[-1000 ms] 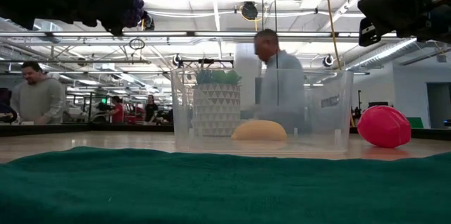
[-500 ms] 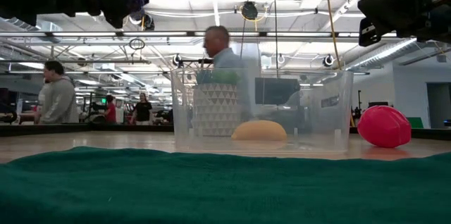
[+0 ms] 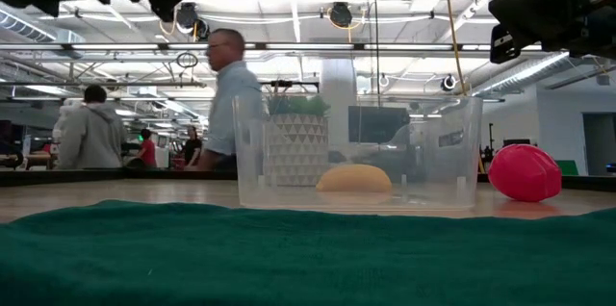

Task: Pick and placing Produce into tupperware
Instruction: Put the grapes into the transparent bin

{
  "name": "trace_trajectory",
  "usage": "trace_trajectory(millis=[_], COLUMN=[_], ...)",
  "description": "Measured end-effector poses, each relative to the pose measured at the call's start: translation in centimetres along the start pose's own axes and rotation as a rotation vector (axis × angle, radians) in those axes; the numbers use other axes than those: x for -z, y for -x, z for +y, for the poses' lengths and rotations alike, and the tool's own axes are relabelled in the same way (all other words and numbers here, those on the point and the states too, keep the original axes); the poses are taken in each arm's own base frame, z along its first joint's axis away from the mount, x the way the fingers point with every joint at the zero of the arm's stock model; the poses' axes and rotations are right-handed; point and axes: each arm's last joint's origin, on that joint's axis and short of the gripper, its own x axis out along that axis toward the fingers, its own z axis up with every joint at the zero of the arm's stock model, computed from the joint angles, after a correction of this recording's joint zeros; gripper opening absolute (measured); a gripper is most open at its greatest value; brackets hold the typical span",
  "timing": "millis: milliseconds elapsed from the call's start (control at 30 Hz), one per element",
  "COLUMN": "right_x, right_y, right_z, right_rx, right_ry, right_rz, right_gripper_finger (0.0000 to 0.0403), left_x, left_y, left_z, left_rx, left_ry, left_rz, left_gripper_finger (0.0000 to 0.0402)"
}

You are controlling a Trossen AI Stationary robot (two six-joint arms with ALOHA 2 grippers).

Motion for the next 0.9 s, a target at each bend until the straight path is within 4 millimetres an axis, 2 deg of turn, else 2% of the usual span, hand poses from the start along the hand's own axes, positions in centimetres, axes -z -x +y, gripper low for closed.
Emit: trace_trajectory(millis=[200, 700, 900], right_x=[0.0, 0.0, 0.0], right_y=[0.0, 0.0, 0.0], right_z=[0.0, 0.0, 0.0], right_rx=[0.000, 0.000, 0.000], right_ry=[-0.001, -0.001, 0.000], right_rz=[0.000, 0.000, 0.000], right_gripper_finger=[0.0000, 0.0000, 0.0000], left_x=[-2.2, -7.7, -8.7], left_y=[-1.4, -5.1, -6.6], left_z=[0.3, 0.9, 1.2], left_rx=[-0.002, 0.067, 0.067], left_ry=[-0.004, -0.031, -0.019], left_rz=[0.055, 0.046, 0.074], left_gripper_finger=[0.0232, 0.0232, 0.0232])
